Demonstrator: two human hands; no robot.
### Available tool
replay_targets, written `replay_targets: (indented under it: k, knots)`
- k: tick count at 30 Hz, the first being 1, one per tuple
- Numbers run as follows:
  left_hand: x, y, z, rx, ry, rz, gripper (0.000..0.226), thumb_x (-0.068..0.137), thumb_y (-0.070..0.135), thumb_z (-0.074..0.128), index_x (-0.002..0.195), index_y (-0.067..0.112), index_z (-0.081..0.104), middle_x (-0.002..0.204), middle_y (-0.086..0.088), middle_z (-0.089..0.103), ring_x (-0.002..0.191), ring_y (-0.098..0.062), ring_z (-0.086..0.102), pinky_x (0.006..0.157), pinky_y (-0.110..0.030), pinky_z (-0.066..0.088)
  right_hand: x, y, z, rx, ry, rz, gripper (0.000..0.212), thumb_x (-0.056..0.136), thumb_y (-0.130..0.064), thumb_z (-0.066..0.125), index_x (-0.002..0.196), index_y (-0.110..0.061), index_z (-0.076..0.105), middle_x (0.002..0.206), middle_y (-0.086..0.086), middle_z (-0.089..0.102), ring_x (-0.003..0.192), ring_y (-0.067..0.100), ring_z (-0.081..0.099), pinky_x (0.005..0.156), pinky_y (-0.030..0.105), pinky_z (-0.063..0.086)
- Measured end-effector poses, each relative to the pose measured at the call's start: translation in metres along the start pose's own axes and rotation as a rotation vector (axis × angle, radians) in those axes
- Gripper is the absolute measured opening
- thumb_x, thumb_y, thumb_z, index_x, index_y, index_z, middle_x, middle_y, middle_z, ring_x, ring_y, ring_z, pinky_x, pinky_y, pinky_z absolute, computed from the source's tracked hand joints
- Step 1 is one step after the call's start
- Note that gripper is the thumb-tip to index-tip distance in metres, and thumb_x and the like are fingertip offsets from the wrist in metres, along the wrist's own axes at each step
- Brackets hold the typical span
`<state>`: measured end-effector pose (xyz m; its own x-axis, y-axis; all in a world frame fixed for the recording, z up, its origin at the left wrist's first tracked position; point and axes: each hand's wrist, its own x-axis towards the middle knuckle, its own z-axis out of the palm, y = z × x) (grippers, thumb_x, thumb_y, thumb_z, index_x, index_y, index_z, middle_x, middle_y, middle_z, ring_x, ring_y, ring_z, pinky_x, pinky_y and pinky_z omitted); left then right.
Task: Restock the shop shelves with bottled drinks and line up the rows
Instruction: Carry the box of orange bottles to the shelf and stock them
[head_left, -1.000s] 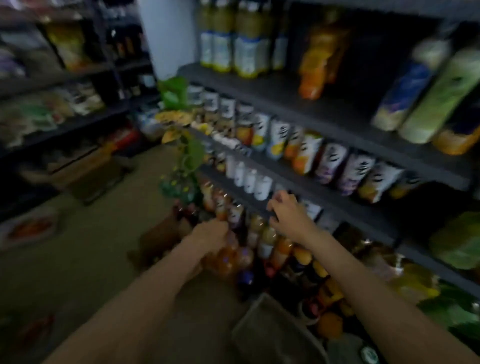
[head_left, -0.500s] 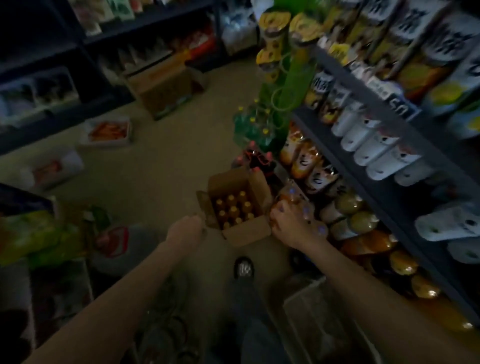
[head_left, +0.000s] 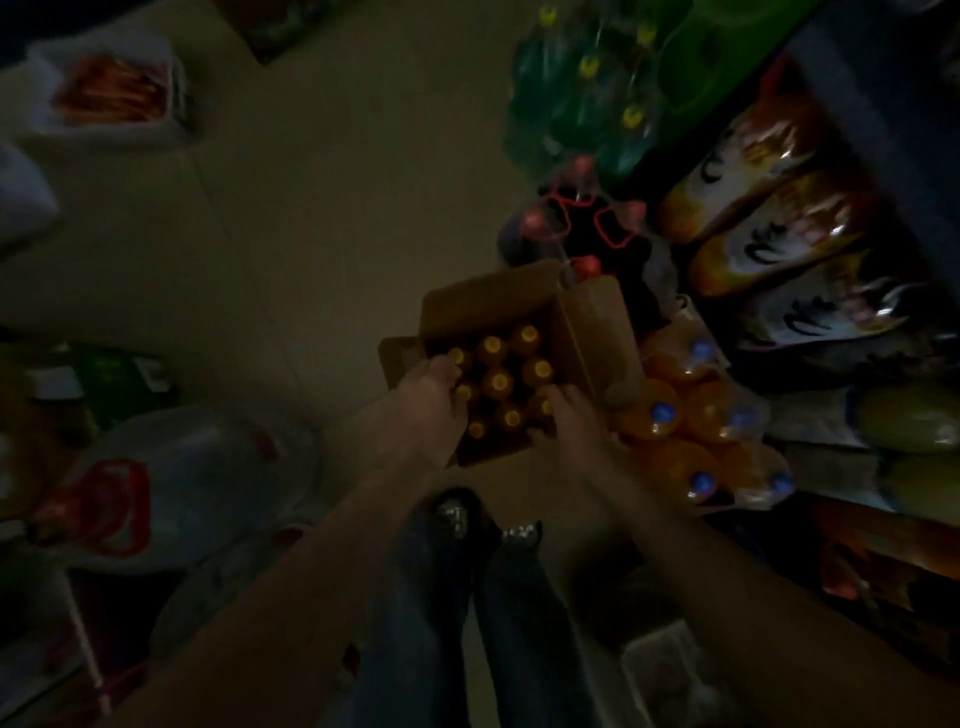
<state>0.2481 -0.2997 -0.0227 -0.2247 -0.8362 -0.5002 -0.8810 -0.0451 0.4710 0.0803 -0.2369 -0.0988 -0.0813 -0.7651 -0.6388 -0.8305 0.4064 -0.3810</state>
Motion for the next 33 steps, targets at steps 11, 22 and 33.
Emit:
replay_targets:
  k: [11,22,33]
  knots:
    - [0.08,-0.089,0.084,0.093,0.092,0.355,0.029,0.082,0.008,0.044,0.107,0.002,0.058,0.1,-0.016,0.059,0.089,-0.032,0.059,0.077,-0.047,0.05,0.169,0.006,0.12,-0.41,0.005,-0.114,0.04,0.092,-0.006,0.043,0.13,-0.014,0.05,0.141,0.012,0.032,0.125,0.036,0.034,0.105,0.041,0.033]
    - [0.07,-0.047,0.047,-0.225,-0.193,0.167,0.09,0.06,0.043,0.078,0.136,0.021,0.035,0.135,0.001,0.046,0.127,-0.019,0.041,0.107,-0.038,0.033,0.035,-0.073,-0.049,0.153,0.218,-0.344,0.034,0.072,-0.02,0.074,0.101,-0.011,0.059,0.097,-0.003,0.045,0.085,0.006,0.044,0.065,0.01,0.035]
    - [0.076,-0.067,0.038,-0.584,0.134,-0.172,0.087,0.053,0.034,0.087,0.128,0.014,0.047,0.119,0.001,0.057,0.107,-0.014,0.054,0.084,-0.029,0.044,0.101,0.0,0.052,0.069,-0.071,0.139,0.032,0.086,-0.025,0.063,0.112,-0.008,0.056,0.112,0.012,0.059,0.105,0.029,0.056,0.083,0.035,0.049]
